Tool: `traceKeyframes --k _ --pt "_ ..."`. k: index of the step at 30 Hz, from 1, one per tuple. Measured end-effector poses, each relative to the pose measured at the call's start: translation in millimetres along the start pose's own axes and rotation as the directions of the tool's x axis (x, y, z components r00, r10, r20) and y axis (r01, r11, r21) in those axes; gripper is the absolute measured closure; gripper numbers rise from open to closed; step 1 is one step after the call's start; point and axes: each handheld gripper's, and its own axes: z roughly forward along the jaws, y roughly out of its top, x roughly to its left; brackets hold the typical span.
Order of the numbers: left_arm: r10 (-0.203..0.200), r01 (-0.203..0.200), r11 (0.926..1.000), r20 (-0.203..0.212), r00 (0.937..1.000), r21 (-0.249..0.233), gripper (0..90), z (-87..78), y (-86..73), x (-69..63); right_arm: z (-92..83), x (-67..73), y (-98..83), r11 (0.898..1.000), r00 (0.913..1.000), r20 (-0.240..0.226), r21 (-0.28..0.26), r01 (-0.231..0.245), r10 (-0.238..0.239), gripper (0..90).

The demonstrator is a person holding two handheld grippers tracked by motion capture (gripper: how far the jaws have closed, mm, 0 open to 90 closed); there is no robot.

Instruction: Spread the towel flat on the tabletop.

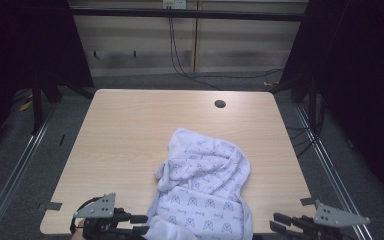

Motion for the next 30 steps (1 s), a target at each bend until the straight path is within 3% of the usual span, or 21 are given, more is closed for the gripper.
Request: traceKeyframes --k 1,3,4,5,7,12,14,15,17,18,20,23,25,30 --pt "-0.012 0.012 0.9999 0.015 0.9998 -0.013 64.8 0.7 2.2 7.3 8.7 -5.9 3.2 1.0 1.0 -0.005 -0.002 0.002 -0.002 64.7" --pt "-0.015 0.016 0.9998 -0.053 0.9985 0.015 62.9 6.6 7.1 22.7 32.5 -15.1 9.7 0.999 0.9999 0.006 0.036 0.015 -0.015 62.8" --pt "-0.046 0.047 0.9988 -0.077 0.996 0.013 62.7 10.4 7.9 32.8 44.8 -18.3 12.5 0.998 0.9997 0.013 0.06 0.019 -0.02 61.1" --pt "-0.084 0.086 0.9961 -0.098 0.9916 0.017 62.6 15.3 8.1 43.6 56.7 -21.5 15.0 0.996 0.9997 -0.006 0.085 0.025 -0.025 60.4" --pt "-0.103 0.115 0.9912 -0.17 0.98 0.066 58.4 27.3 8.5 59.5 75.9 -25.6 19.3 0.991 0.9995 -0.005 0.132 0.031 -0.031 56.3" --pt "-0.142 0.171 0.9717 -0.179 0.9736 0.163 51.8 58.8 6.4 79.8 103.8 -35.2 25.5 0.982 0.9992 0.038 0.19 0.008 -0.016 50.7" --pt "-0.164 0.193 0.9626 -0.158 0.9737 0.19 51.3 67.7 4.9 83.6 110.2 -39.7 23.9 0.978 0.9999 0.013 0.209 -0.006 0.003 54.9" --pt "-0.166 0.195 0.9583 -0.151 0.9746 0.208 57.0 71.2 4.7 84.0 112.6 -39.9 23.0 0.975 0.9999 0.017 0.221 0.0 -0.004 63.2" --pt "-0.104 0.143 0.9655 -0.182 0.9779 0.218 83.6 72.7 4.7 79.8 113.1 -37.8 22.0 0.973 0.9988 0.039 0.232 0.021 -0.031 81.4" --pt "-0.106 0.141 0.9666 -0.166 0.9804 0.214 88.5 70.6 5.4 77.3 110.8 -37.1 22.4 0.973 0.9983 0.047 0.228 0.023 -0.034 86.4" --pt "-0.113 0.139 0.9738 -0.146 0.9828 0.18 89.0 61.2 5.9 69.1 101.0 -36.9 24.3 0.981 0.9981 0.054 0.192 0.019 -0.03 89.1" --pt "-0.138 0.148 0.9851 -0.112 0.9841 0.088 89.1 38.9 3.7 53.2 80.3 -37.1 25.3 0.99 0.9971 0.073 0.138 0.007 -0.018 89.7" --pt "-0.126 0.135 0.9882 -0.117 0.9852 0.073 88.9 26.8 -0.9 43.2 68.2 -36.2 22.4 0.993 0.9962 0.086 0.121 0.003 -0.014 89.8" --pt "-0.146 0.172 0.9753 -0.183 0.9722 0.138 87.2 21.4 -16.6 45.9 60.5 -43.6 10.7 0.991 0.9935 0.111 0.13 -0.039 0.024 89.8"
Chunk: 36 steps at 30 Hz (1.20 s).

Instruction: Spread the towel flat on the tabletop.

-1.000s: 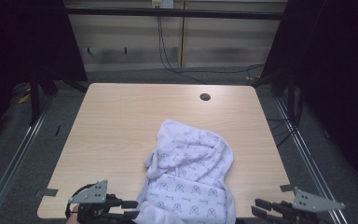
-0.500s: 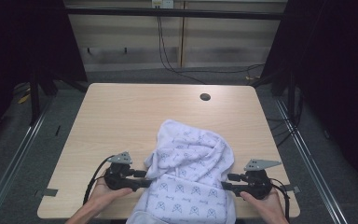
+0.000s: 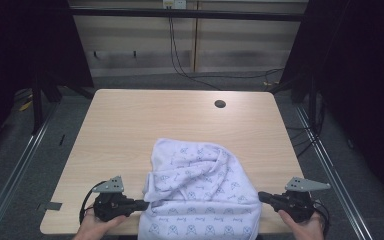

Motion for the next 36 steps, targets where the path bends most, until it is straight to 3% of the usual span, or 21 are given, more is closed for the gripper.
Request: traceKeyframes --k 4,8,9,13,15,18,21,24,26,27,29,30,32,36 --pt "-0.015 0.015 0.9999 -0.005 0.9999 0.007 87.9 -4.4 -1.3 5.1 2.8 -1.5 -5.6 0.998 0.9984 0.052 0.067 0.018 -0.021 89.8" --pt "-0.035 0.034 0.9994 0.011 0.9993 0.008 85.9 -9.9 -7.1 5.1 -3.6 -9.1 -16.0 0.996 0.999 0.041 0.088 -0.023 0.019 89.3" --pt "-0.034 0.034 0.9994 0.003 0.9994 -0.003 83.4 -10.6 -6.1 5.4 -4.6 -9.3 -16.5 0.995 0.9994 0.025 0.095 -0.024 0.022 87.8" --pt "-0.023 0.022 0.9965 -0.022 0.9995 -0.081 67.3 -12.1 8.1 9.0 -1.7 -7.2 -4.0 0.999 0.9995 0.031 0.033 0.006 -0.007 65.5" --pt "-0.021 0.016 0.9921 -0.037 0.9991 -0.125 59.7 -11.3 18.5 12.9 5.9 -8.9 8.6 0.999 0.9994 0.019 0.017 0.028 -0.029 60.3" --pt "-0.037 0.024 0.9814 -0.061 0.9975 -0.19 51.4 -5.1 37.7 21.2 28.0 -15.9 29.9 0.999 0.9985 -0.021 -0.005 0.05 -0.05 59.5" --pt "-0.031 0.02 0.9866 -0.069 0.9971 -0.162 43.9 13.4 57.7 32.1 59.4 -22.9 55.9 0.996 0.996 -0.029 0.012 0.084 -0.084 57.1" --pt "-0.05 0.043 0.994 -0.068 0.9964 -0.1 43.6 40.4 65.2 42.7 91.0 -26.9 82.2 0.993 0.9929 -0.022 0.011 0.117 -0.116 54.3" --pt "-0.043 0.042 0.999 -0.068 0.9967 -0.016 50.2 57.0 63.2 45.2 111.8 -28.4 94.8 0.993 0.9929 -0.027 0.017 0.116 -0.116 52.6" --pt "-0.02 0.022 0.9996 -0.076 0.9969 0.018 59.8 62.7 60.7 42.6 122.1 -28.0 98.7 0.992 0.9918 -0.026 0.027 0.126 -0.125 52.4" --pt "0.024 -0.021 0.9987 -0.064 0.9977 0.046 75.5 67.5 56.0 38.4 143.1 -27.0 102.0 0.987 0.9891 -0.02 0.066 0.147 -0.146 51.8" --pt "0.026 -0.023 0.9985 -0.053 0.9983 0.049 77.9 67.1 55.6 37.4 152.3 -26.1 101.6 0.985 0.989 -0.014 0.086 0.148 -0.147 51.7" --pt "0.034 -0.031 0.9981 -0.049 0.9982 0.054 79.8 64.9 55.5 35.8 164.5 -24.5 98.3 0.983 0.9891 -0.017 0.114 0.147 -0.146 53.6" --pt "0.022 -0.021 0.999 -0.026 0.9994 0.039 78.8 59.9 50.1 35.4 159.3 -16.8 95.2 0.976 0.9869 -0.006 0.148 0.161 -0.161 74.5"
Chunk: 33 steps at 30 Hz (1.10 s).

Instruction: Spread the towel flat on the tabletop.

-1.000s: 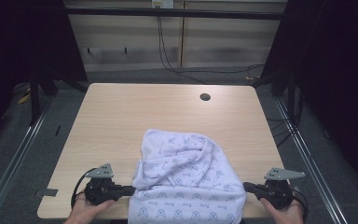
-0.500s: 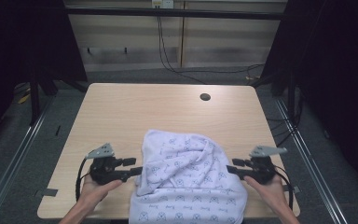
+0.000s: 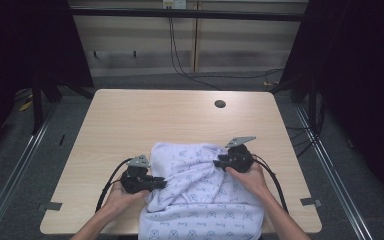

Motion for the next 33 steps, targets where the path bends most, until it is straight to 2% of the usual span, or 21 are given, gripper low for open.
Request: traceKeyframes --k 2,5,9,11,13,15,16,18,20,22,26,27,29,31,33 --pt "0.001 -0.001 1.0 0.003 1.0 -0.002 76.1 -3.4 -1.9 -2.7 -8.4 3.8 -6.2 1.0 0.9999 0.003 0.012 0.011 -0.011 80.9" --pt "-0.004 0.004 0.9999 0.016 0.9999 -0.016 69.8 -7.5 -4.9 -9.1 -23.6 10.0 -22.9 1.0 1.0 -0.006 0.019 -0.006 0.006 83.2" --pt "0.019 -0.018 0.9997 0.05 0.9986 -0.016 65.9 -10.0 -6.8 -19.2 -51.0 22.8 -50.1 0.999 0.9998 -0.019 0.042 -0.007 0.007 83.6" --pt "0.026 -0.026 0.9996 0.059 0.9979 -0.008 62.4 -9.1 -7.2 -23.9 -65.7 26.4 -65.2 0.998 0.9991 -0.031 0.05 -0.028 0.03 83.0" --pt "0.031 -0.031 0.9995 0.07 0.997 -0.004 61.7 -7.8 -7.3 -27.6 -79.6 30.0 -78.2 0.997 0.9977 -0.045 0.062 -0.047 0.05 78.0" --pt "0.035 -0.034 0.9993 0.079 0.9963 -0.012 61.0 -8.0 -6.4 -30.1 -90.4 30.9 -84.2 0.998 0.9977 -0.036 0.04 -0.056 0.057 67.1" --pt "0.036 -0.035 0.9993 0.085 0.9957 -0.014 63.0 -8.6 -5.9 -30.3 -94.3 29.7 -82.8 0.998 0.9978 -0.032 0.019 -0.058 0.059 64.8" --pt "0.054 -0.052 0.9982 0.102 0.9933 -0.031 72.5 -10.3 -5.6 -29.2 -96.2 25.1 -70.7 0.998 0.9986 -0.029 -0.045 -0.045 0.044 62.7" --pt "0.062 -0.059 0.9978 0.113 0.9917 -0.032 80.0 -10.3 -5.8 -28.6 -87.9 21.2 -48.8 0.994 0.9975 -0.067 -0.104 -0.031 0.025 62.2" --pt "0.058 -0.055 0.9982 0.114 0.9918 -0.023 80.9 -8.9 -6.3 -28.3 -69.5 21.8 -23.1 0.991 0.9946 -0.103 -0.136 -0.001 -0.013 60.4" --pt "0.059 -0.058 0.9983 0.131 0.9896 -0.008 80.0 -5.1 -8.7 -29.7 -13.9 26.6 20.1 0.993 0.9863 -0.154 -0.108 0.044 -0.06 56.7" --pt "0.068 -0.069 0.9976 0.124 0.99 0.002 79.3 -3.9 -9.3 -30.8 -0.2 29.4 27.7 0.993 0.9863 -0.142 -0.093 0.07 -0.083 55.5" --pt "0.069 -0.071 0.9974 0.122 0.9901 0.009 77.0 -2.5 -10.3 -31.3 25.5 32.2 39.1 0.993 0.9845 -0.142 -0.065 0.094 -0.103 53.1" --pt "0.068 -0.07 0.9975 0.119 0.9906 0.011 74.6 -2.8 -10.9 -30.5 45.0 31.9 45.5 0.995 0.9854 -0.143 -0.041 0.088 -0.093 51.4" --pt "0.058 -0.06 0.9982 0.12 0.9911 0.011 73.3 -2.8 -11.5 -29.4 58.6 29.7 47.9 0.996 0.9859 -0.145 -0.041 0.079 -0.084 49.8"
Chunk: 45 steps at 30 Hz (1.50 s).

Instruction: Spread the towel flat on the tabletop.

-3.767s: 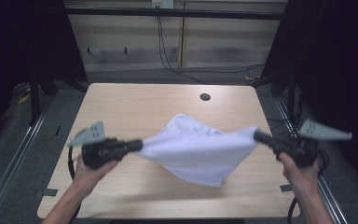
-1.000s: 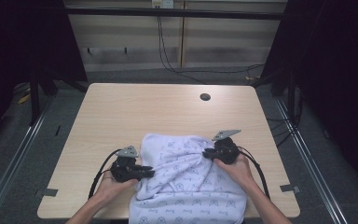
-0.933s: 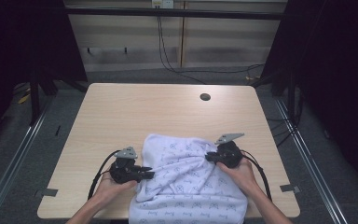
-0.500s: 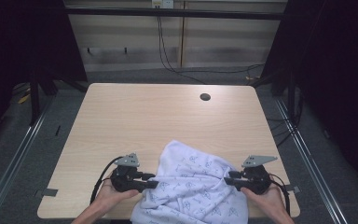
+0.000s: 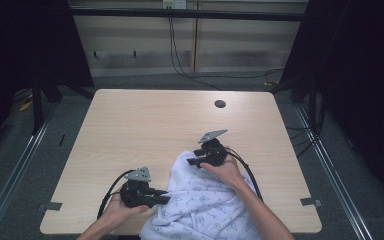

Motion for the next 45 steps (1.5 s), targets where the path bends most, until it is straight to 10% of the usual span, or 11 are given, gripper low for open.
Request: traceKeyframes --k 5,10,14,21,31,36,45 --pt "-0.005 0.005 1.0 -0.01 0.9999 -0.008 67.8 -0.7 0.3 2.4 10.1 -0.5 1.0 1.0 0.9999 -0.008 -0.016 0.007 -0.008 50.8" --pt "-0.008 0.007 0.9989 -0.017 0.9998 -0.046 57.6 -5.5 2.9 3.7 10.0 4.1 0.1 1.0 0.9995 0.019 -0.008 0.026 -0.026 85.9" --pt "-0.027 0.026 0.9947 -0.015 0.9995 -0.1 53.0 -13.9 4.5 6.3 4.0 0.3 0.0 1.0 1.0 0.008 -0.022 -0.001 0.001 89.8" --pt "-0.077 0.066 0.9687 -0.038 0.9963 -0.24 52.6 -32.6 5.0 19.5 -71.9 -15.7 34.1 0.975 0.9985 0.048 -0.223 -0.015 0.026 90.0" --pt "-0.065 0.053 0.98 -0.059 0.9961 -0.192 53.2 -14.5 13.8 17.3 -164.1 -52.3 24.5 0.939 0.9726 0.198 -0.341 -0.049 0.123 90.0" --pt "-0.097 0.076 0.987 -0.143 0.985 -0.142 48.1 10.5 26.7 25.1 -188.1 -67.5 4.4 0.919 0.9596 0.218 -0.385 -0.082 0.177 90.0" --pt "-0.112 0.08 0.9896 -0.296 0.9487 -0.119 43.3 34.0 47.4 54.6 -198.6 -65.8 -2.6 0.929 0.9618 0.222 -0.364 -0.071 0.16 90.0"
